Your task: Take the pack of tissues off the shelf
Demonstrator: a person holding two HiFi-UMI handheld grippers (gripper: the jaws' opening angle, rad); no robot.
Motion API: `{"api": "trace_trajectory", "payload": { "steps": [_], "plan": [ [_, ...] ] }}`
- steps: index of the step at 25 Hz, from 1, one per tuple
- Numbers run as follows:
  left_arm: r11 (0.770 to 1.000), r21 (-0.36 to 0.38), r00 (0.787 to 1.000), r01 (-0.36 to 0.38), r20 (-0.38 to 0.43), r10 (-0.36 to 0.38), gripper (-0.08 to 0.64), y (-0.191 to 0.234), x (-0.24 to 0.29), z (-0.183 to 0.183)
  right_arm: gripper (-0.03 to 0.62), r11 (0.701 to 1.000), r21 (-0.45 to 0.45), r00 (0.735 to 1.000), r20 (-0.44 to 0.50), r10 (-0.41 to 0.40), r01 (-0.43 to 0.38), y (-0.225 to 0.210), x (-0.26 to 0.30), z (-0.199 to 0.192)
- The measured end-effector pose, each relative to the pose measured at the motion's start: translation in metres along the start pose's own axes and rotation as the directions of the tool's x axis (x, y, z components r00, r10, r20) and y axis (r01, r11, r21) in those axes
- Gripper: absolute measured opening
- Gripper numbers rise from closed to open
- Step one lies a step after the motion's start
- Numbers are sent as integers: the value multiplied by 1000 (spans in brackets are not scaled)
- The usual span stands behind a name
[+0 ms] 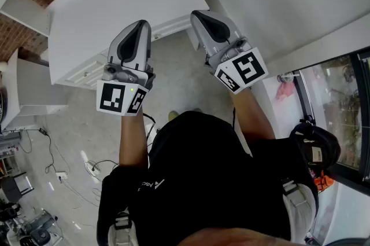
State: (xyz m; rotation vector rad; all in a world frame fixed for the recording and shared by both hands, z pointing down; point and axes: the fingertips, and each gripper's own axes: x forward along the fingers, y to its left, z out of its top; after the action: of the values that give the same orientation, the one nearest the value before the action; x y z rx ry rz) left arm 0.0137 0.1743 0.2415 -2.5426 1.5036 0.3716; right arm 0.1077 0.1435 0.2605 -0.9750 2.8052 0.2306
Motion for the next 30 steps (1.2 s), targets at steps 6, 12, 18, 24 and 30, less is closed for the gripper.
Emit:
{"api": "trace_trajectory", "payload": {
  "steps": [6,12,18,24,30],
  "plan": [
    [1000,4,1000,-3,4,3,-2,3,-5,4,2,1000,17,1000,11,14,-14,7,3,3],
    [1000,3,1000,-7,8,7,-2,14,-12,6,2,1000,18,1000,13,15,-15,16,13,3],
    [1000,-2,1000,-8,18,8,-2,34,-21,8,2,1000,13,1000,5,-4,4,24,29,0],
    [1000,0,1000,13,26,-13,-2,62,-32,8,2,999,0,999,-2,-35,35,36,52,-7],
    [1000,4,999,31,35,-31,-2,95,-34,10,2,996,-30,997,-3,-79,79,34,79,-7]
  ]
}}
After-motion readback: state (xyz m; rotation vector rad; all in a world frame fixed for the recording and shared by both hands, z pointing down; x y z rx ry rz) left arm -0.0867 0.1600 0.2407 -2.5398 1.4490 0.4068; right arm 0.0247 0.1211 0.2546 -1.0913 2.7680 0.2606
